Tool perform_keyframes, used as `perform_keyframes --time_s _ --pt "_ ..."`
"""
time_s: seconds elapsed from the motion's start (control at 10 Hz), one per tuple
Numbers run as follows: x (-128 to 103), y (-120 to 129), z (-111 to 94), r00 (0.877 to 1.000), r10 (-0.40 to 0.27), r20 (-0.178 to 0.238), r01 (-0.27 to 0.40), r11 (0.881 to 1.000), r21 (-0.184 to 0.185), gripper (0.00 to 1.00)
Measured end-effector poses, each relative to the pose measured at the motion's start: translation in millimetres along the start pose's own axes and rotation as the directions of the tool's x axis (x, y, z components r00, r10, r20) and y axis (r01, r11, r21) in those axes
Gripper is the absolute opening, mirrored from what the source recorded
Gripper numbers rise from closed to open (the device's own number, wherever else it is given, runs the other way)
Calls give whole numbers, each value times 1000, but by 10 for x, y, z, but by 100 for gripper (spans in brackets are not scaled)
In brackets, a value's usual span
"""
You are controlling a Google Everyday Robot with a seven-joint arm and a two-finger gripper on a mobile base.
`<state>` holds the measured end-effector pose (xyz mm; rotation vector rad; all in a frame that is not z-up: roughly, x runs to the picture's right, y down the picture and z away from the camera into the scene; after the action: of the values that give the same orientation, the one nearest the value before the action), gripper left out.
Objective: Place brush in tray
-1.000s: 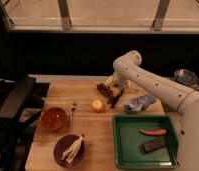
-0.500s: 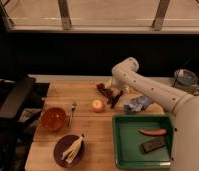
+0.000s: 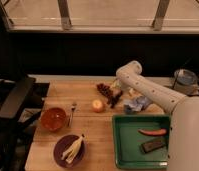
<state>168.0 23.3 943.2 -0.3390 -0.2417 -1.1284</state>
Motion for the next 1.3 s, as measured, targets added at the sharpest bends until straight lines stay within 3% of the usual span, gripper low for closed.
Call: perform_keyframes --time_s 0.6,1.0,1.1,1.3 --pt "88 105 316 994 86 70 -88 996 30 80" --pt "151 37 462 991 83 101 -88 995 50 80" --pt "165 15 476 992 77 103 -83 995 53 77" --pt "198 -35 502 992 62 106 -68 996 58 58"
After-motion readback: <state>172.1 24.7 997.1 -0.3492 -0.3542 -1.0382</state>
